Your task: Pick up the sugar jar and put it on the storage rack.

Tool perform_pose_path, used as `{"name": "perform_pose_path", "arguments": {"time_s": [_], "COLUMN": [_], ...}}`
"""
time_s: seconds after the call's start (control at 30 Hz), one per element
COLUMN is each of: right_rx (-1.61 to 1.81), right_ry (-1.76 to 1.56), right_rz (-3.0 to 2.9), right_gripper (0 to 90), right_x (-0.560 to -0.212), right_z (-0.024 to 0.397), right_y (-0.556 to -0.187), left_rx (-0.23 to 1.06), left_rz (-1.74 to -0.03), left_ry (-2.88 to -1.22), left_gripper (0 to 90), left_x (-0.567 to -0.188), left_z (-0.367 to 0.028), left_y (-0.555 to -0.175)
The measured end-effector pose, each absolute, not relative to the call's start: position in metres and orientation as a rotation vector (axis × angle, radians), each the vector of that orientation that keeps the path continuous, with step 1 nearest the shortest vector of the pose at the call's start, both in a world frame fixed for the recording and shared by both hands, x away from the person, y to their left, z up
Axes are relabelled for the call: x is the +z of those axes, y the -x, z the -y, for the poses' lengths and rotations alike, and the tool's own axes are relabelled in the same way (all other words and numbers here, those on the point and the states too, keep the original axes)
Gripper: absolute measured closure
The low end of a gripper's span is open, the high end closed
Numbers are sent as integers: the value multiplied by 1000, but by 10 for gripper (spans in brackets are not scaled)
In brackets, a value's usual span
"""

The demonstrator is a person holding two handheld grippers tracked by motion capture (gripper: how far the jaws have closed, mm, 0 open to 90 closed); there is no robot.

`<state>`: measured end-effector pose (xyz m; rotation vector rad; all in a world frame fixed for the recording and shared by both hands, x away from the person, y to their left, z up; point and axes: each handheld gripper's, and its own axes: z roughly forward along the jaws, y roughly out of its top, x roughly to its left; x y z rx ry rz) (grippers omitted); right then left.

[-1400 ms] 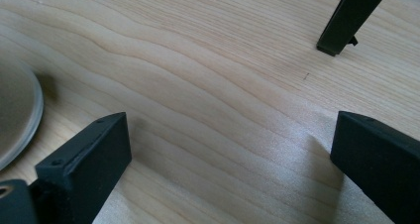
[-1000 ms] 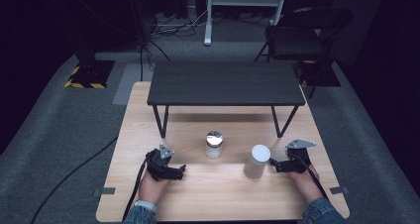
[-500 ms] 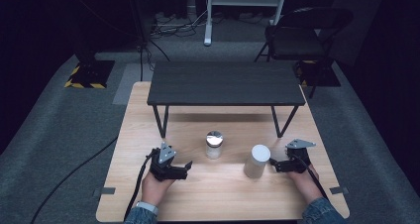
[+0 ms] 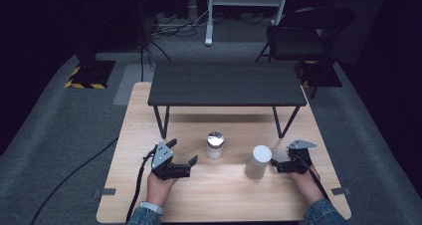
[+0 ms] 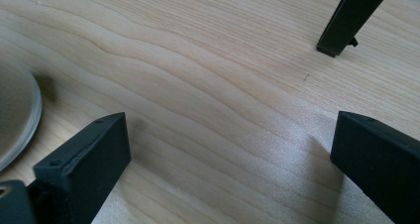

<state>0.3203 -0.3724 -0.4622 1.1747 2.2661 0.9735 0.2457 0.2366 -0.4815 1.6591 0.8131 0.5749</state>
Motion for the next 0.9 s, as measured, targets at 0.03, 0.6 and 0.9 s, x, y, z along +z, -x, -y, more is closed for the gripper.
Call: {"name": "perform_pose_path", "arguments": {"time_s": [0.03, 0.6, 0.9], "right_rx": [973, 975, 976], "right_ry": [-1175, -1174, -1174], "right_rz": [-2266, -2269, -2270], "right_gripper": [15, 12, 12], "right_x": [-462, -462, -462], "right_z": [372, 373, 373], "right_y": [-320, -321, -321], "left_rx": [576, 504, 488], "left_rz": [-806, -767, -780], "left_ry": [-1660, -1701, -1708], "left_gripper": [19, 27, 60], "left_x": [-481, -486, -493], "left_z": [-237, -195, -167], "left_y": [-246, -280, -306]}}
